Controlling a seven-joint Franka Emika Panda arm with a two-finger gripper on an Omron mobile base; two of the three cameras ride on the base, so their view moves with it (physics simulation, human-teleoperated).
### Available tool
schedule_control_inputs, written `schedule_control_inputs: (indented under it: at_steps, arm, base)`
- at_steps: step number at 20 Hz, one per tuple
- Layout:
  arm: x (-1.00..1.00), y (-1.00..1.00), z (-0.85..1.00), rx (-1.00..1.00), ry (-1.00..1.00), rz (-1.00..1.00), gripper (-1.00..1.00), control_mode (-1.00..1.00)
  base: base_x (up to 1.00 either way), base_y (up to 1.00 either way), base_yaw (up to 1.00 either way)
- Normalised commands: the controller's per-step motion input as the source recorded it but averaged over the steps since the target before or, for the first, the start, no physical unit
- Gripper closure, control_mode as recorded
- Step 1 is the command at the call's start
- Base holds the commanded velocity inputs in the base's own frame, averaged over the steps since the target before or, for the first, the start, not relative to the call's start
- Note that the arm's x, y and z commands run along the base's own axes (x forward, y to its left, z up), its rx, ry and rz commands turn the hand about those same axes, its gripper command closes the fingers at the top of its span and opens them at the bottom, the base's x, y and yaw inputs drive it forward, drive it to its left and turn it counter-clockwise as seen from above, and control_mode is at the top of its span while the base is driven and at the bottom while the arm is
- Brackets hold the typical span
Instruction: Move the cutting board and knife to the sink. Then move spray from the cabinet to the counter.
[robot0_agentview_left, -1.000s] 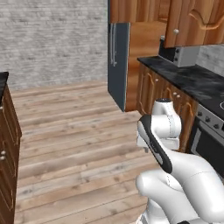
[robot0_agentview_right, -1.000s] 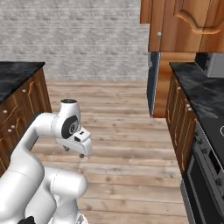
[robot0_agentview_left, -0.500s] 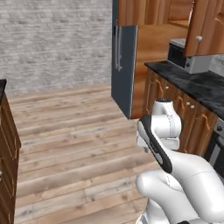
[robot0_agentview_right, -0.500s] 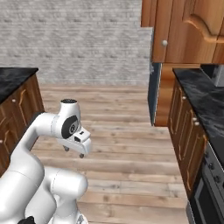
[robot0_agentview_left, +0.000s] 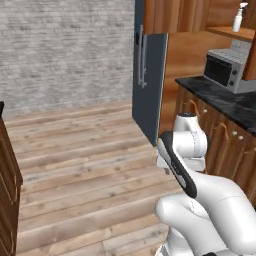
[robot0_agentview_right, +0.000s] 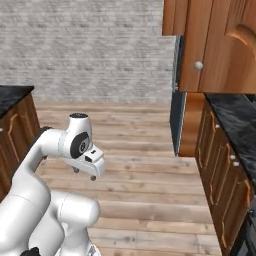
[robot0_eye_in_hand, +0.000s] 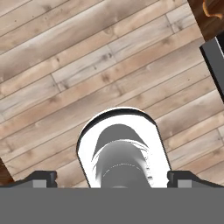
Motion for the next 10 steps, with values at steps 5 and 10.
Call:
schedule_control_inputs:
  at_steps: [5,10]
  arm:
    - [0.00,0.00,0.00,0.00,0.00,0.00,-1.00,1.00]
    - [0.00,0.00,0.00,0.00,0.00,0.00,-1.00,1.00]
  base:
    - [0.76,0.02,-0.04]
    - [0.74,0.07,-0.10]
